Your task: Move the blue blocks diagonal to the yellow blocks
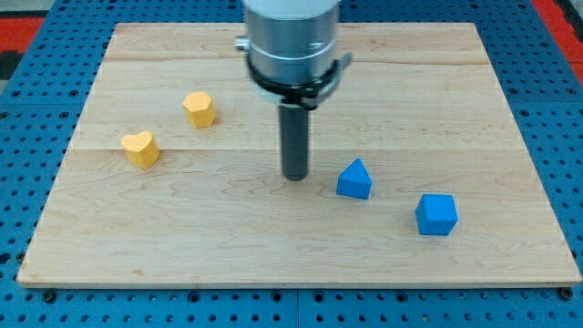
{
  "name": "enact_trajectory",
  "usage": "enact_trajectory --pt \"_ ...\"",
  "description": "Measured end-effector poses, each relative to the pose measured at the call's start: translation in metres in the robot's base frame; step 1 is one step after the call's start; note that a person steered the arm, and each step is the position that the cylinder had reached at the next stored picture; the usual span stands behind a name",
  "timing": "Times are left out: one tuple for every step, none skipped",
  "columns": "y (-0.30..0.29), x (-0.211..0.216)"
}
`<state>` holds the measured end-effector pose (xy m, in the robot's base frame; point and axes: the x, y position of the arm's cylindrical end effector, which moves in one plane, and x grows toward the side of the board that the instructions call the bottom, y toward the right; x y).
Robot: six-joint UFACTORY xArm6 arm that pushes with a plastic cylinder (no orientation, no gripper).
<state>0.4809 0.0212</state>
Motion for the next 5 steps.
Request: enact_trajectory --pt "0.061 0.0" --pt "0.076 0.017" --pt "0.087 0.028" --pt "0.091 0.036" --pt "0.095 0.042"
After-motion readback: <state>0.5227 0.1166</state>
